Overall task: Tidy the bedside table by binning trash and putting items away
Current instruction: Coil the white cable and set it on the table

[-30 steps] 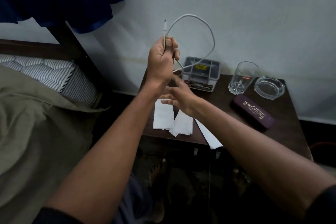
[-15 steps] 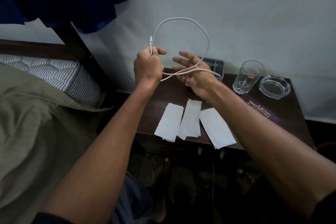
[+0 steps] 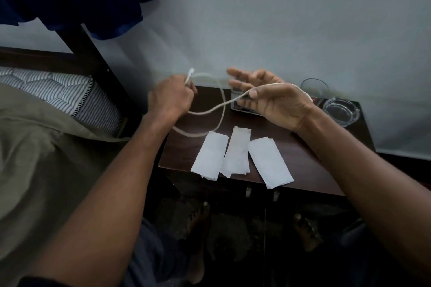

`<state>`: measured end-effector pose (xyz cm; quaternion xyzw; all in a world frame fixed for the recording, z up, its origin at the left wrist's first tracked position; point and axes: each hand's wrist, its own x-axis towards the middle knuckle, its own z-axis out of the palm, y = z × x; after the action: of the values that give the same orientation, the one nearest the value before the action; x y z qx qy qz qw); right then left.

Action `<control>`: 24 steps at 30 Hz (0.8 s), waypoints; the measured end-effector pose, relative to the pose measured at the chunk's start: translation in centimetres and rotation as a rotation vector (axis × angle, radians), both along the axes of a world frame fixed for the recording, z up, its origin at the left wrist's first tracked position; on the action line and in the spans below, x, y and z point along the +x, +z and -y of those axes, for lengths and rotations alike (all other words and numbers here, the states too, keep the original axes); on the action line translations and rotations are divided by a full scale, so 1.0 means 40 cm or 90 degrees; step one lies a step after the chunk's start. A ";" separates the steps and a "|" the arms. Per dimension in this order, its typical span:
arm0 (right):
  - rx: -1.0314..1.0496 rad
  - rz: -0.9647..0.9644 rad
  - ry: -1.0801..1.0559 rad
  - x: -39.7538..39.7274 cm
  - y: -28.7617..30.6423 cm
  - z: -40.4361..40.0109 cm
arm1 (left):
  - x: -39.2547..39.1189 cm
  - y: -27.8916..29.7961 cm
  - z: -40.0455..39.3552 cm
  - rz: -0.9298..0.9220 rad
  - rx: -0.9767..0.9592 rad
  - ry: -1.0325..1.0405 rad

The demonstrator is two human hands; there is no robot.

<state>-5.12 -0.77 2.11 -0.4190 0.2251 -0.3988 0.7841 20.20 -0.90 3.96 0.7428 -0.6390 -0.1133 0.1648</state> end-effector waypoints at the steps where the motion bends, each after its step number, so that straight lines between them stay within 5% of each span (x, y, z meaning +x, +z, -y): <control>1: -0.027 -0.035 0.044 -0.001 0.006 -0.019 | 0.000 -0.010 0.004 0.004 0.055 -0.068; 7: -0.304 -0.429 0.376 0.059 -0.033 -0.175 | -0.078 -0.013 -0.017 -0.369 0.234 -0.352; 13: -0.671 -0.701 0.333 0.138 -0.167 -0.299 | -0.151 0.025 -0.046 -0.244 0.188 -0.427; 16: -0.669 -0.748 0.350 0.134 -0.180 -0.322 | -0.168 0.038 -0.051 -0.325 0.224 -0.423; 20: -0.576 -0.784 0.429 0.121 -0.172 -0.340 | -0.184 0.047 -0.073 -0.459 0.419 -0.403; 24: -0.467 -0.769 0.523 0.106 -0.113 -0.352 | -0.201 0.031 -0.100 -0.403 0.553 -0.420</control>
<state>-0.88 13.32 -2.39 -0.8408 0.2925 0.1665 0.4241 12.16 3.11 5.21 0.4363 -0.6502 -0.6218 -0.0144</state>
